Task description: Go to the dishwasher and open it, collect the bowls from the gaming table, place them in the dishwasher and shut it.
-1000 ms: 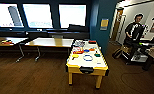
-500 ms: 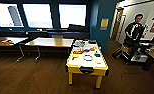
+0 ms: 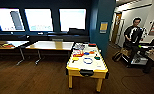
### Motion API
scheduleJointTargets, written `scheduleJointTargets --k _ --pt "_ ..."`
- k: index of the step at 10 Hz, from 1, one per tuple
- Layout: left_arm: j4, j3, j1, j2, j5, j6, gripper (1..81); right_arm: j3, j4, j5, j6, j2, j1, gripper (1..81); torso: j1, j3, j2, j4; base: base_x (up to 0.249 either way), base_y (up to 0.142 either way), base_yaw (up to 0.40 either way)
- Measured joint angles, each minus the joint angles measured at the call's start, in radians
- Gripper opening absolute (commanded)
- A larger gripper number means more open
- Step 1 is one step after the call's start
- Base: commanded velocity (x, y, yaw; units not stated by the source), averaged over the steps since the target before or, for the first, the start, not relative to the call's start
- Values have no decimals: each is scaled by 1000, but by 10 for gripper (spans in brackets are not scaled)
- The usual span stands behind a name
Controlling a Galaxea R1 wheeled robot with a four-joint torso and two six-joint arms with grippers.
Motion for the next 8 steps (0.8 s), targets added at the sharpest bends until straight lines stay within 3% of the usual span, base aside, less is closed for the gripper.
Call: scheduleJointTargets --k 3,6,8 --pt "0 -8 11 3 3 0 10 1 -3 -7 0 0 -10 10 -1 34 -1 0 0 0 0" --pt "0 -29 -5 8 -1 0 10 0 -4 -5 0 5 5 10 1 32 0 0 -127 0 0" --pt "0 -40 22 14 1 0 10 0 -7 -2 0 8 -14 10 -3 32 -2 0 0 0 0"
